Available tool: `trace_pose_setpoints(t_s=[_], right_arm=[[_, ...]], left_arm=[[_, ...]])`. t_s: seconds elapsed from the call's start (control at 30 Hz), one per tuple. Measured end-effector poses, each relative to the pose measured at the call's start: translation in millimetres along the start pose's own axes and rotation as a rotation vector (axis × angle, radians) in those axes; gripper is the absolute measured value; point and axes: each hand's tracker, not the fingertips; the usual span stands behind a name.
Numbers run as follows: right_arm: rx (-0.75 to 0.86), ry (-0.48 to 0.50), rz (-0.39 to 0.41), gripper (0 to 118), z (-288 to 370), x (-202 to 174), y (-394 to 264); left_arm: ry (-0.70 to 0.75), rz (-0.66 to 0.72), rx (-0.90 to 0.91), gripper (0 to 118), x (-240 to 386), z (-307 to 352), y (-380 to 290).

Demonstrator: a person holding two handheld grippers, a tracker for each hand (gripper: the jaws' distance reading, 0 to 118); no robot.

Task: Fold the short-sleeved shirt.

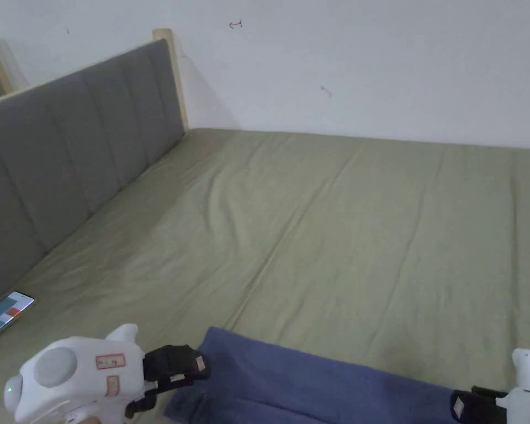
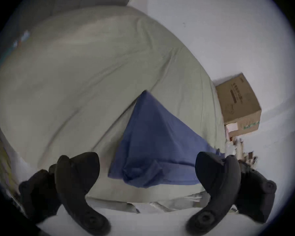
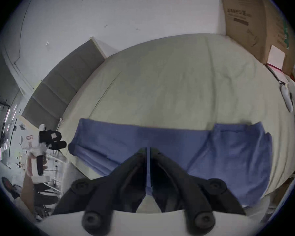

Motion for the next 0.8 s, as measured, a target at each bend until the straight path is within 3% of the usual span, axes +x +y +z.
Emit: trace_pose_setpoints(t_s=[0.13,0.23,0.27,0.33,0.37,0.4,0.43,0.47,0.53,0.6,0.8], right_arm=[[-0.046,0.011,0.003,4,-10,-9,-3],[-0.067,0.009,-0.012,4,-17,-9,-4],[-0.07,0.007,-0.019,4,-18,-8,-4],[-0.076,0.013,-0.04,4,-21,-7,-5],[-0.081,0.017,-0.046,4,-22,-6,-5],[-0.089,0.012,-0.049,4,-22,-6,-5],[-0.092,0.008,-0.045,4,-19,-6,-6],[-0.085,0.008,-0.037,4,-13,-5,-7],[-0.076,0.012,-0.031,4,-7,0,-6],[-0.064,0.017,-0.056,4,-3,8,-5],[-0.011,0.043,-0.163,4,15,41,-7]], left_arm=[[-0.151,0.18,-0.066,114,-30,-28,-2],[-0.218,0.185,-0.051,113,-31,-32,2],[-0.241,0.194,-0.051,105,-34,-33,4],[-0.273,0.271,-0.066,6,-32,-44,5],[-0.288,0.293,-0.071,5,-34,-50,6],[-0.116,0.251,-0.128,5,-17,-54,-27],[-0.06,0.147,-0.143,5,-11,-46,-35],[-0.085,0.122,-0.118,5,-13,-41,-4],[-0.09,0.141,-0.061,5,7,-33,-3],[-0.064,0.069,-0.048,5,12,-20,17],[-0.134,-0.184,0.001,5,119,2,13]])
